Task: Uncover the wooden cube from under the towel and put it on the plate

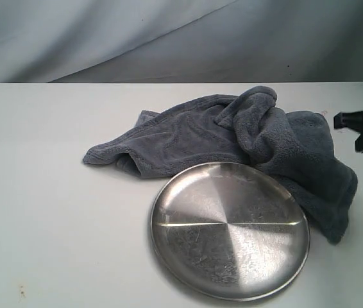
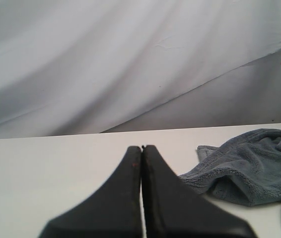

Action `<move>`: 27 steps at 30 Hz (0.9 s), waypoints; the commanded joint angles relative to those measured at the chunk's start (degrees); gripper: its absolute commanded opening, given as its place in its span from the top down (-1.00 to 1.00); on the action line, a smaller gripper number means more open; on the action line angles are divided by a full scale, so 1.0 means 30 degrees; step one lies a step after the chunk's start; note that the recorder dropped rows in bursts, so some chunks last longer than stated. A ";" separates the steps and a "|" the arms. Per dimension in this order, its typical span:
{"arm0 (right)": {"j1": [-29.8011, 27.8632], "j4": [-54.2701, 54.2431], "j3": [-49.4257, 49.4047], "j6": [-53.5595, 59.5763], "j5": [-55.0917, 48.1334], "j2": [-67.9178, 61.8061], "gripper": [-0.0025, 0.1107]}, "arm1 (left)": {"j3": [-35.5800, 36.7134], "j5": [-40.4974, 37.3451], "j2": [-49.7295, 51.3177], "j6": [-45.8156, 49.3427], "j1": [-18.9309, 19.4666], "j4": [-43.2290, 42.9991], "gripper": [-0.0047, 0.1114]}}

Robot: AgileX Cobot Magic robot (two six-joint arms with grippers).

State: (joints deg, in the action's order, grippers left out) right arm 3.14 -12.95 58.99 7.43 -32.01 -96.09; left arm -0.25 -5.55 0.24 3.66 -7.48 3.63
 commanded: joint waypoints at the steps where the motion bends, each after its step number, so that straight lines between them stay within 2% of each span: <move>1: -0.0836 0.0108 0.3938 -0.0103 -0.1443 -0.2157 0.96 | 0.0084 0.0205 -0.0080 -0.0043 0.0042 0.0047 0.92; 6: -0.0154 -0.0255 0.8299 -0.0263 -0.3450 -0.5168 0.96 | 0.0084 0.0205 -0.0080 -0.0043 0.0042 0.0047 0.92; 12: 0.1863 -0.0255 1.0975 -0.0263 -0.4588 -0.7003 0.96 | 0.0084 0.0205 -0.0080 -0.0043 0.0042 0.0047 0.92; 18: 0.4740 -0.0255 1.1011 -0.0473 -0.3689 -0.7155 0.96 | 0.0084 0.0205 -0.0080 -0.0043 0.0042 0.0047 0.92; 24: 0.7150 -0.0255 1.0736 0.1027 -0.7037 -0.7105 0.96 | 0.0084 0.0205 -0.0080 -0.0043 0.0042 0.0047 0.92; 27: 0.7936 -0.0255 0.8925 0.1233 -0.6357 -0.6315 0.96 | 0.0084 0.0205 -0.0080 -0.0043 0.0042 0.0047 0.92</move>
State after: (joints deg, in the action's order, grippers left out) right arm 25.36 -13.64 89.41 9.71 -51.24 -117.10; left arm -0.25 -5.55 0.24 3.66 -7.48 3.63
